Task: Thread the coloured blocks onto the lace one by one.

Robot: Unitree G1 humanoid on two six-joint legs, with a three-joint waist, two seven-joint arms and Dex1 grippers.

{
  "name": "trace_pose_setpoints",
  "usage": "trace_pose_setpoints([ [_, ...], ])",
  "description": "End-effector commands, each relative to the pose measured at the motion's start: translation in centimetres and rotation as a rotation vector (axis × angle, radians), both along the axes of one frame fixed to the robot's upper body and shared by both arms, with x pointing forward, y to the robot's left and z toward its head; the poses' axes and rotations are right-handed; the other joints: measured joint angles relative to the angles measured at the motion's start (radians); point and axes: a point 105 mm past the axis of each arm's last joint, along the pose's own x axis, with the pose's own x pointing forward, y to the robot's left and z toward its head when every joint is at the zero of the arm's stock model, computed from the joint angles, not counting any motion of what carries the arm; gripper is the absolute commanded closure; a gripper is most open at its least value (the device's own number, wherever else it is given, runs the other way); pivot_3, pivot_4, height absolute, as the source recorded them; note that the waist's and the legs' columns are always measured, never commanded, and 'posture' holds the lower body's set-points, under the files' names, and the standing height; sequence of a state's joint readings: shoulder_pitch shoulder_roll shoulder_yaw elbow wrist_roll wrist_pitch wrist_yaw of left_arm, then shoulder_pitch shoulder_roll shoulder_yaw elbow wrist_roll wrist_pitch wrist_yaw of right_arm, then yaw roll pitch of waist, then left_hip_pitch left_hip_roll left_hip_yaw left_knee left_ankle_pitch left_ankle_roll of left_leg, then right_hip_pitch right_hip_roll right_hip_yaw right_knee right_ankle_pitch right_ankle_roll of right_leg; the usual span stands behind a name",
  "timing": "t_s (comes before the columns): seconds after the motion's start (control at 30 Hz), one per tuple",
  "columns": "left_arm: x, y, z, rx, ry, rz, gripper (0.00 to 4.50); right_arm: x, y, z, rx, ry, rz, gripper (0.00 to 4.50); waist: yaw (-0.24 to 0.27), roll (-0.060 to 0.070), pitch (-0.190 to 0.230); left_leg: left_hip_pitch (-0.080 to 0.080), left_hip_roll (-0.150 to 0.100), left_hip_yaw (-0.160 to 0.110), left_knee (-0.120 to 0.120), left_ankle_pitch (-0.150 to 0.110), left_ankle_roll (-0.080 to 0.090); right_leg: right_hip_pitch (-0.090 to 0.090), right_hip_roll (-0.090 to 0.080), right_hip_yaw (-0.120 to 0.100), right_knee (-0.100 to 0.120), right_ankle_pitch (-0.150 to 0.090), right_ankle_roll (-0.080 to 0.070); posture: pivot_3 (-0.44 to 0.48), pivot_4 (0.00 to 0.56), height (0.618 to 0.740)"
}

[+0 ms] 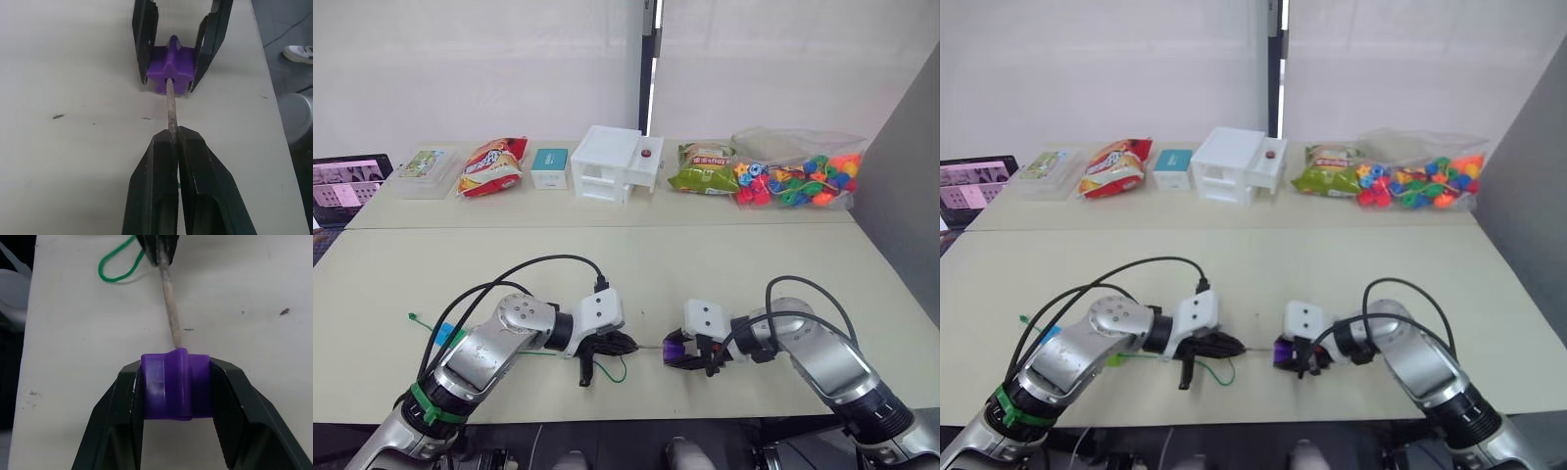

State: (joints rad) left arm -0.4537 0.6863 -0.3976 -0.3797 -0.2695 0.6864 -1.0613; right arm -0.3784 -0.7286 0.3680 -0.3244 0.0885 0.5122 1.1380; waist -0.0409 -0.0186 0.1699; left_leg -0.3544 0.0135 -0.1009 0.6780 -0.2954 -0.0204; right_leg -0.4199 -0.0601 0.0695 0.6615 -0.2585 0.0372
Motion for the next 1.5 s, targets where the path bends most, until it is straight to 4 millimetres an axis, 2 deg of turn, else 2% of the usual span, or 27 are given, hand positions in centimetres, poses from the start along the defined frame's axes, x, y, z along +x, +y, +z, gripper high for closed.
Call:
trace_pose_setpoints([
  [0.03, -0.1, -0.3, 0.3, 0.038, -0.038, -0.036, 4.50, -0.1, -0.6, -1.4, -0.058, -0.003, -0.006, 3.12, -0.001, 0.000, 0.000, 0.000, 0.000, 0.000, 0.000, 0.000, 0.000, 0.001, 0.000, 0.000, 0.000, 0.000, 0.000, 0.000, 0.150, 0.740],
  [0.53, 0.4, -1.5, 0.4, 0.030, -0.067, -0.023, 4.50, -0.3, -0.4, -1.3, -0.070, -0.010, 0.038, 3.12, 0.000, 0.000, 0.000, 0.001, 0.000, 0.000, 0.001, 0.000, 0.000, 0.002, 0.000, 0.000, -0.001, 0.000, 0.000, 0.000, 0.150, 0.740],
  [1.13, -0.8, -3.4, 1.1, -0.030, -0.046, -0.107, 4.50, 0.1, -0.5, -1.4, -0.082, 0.002, 0.005, 3.12, 0.006, 0.000, 0.000, 0.002, 0.000, 0.000, 0.001, 0.000, 0.000, 0.006, 0.000, 0.000, -0.005, 0.000, 0.000, 0.000, 0.150, 0.740],
  [1.5, -0.7, -3.0, 1.6, -0.031, -0.052, -0.095, 4.50, 0.0, -0.8, -1.7, -0.102, 0.020, -0.016, 3.12, 0.010, 0.000, 0.000, 0.008, 0.001, -0.002, 0.001, 0.000, 0.000, 0.016, 0.000, -0.001, -0.013, 0.000, 0.001, 0.000, 0.150, 0.740],
])
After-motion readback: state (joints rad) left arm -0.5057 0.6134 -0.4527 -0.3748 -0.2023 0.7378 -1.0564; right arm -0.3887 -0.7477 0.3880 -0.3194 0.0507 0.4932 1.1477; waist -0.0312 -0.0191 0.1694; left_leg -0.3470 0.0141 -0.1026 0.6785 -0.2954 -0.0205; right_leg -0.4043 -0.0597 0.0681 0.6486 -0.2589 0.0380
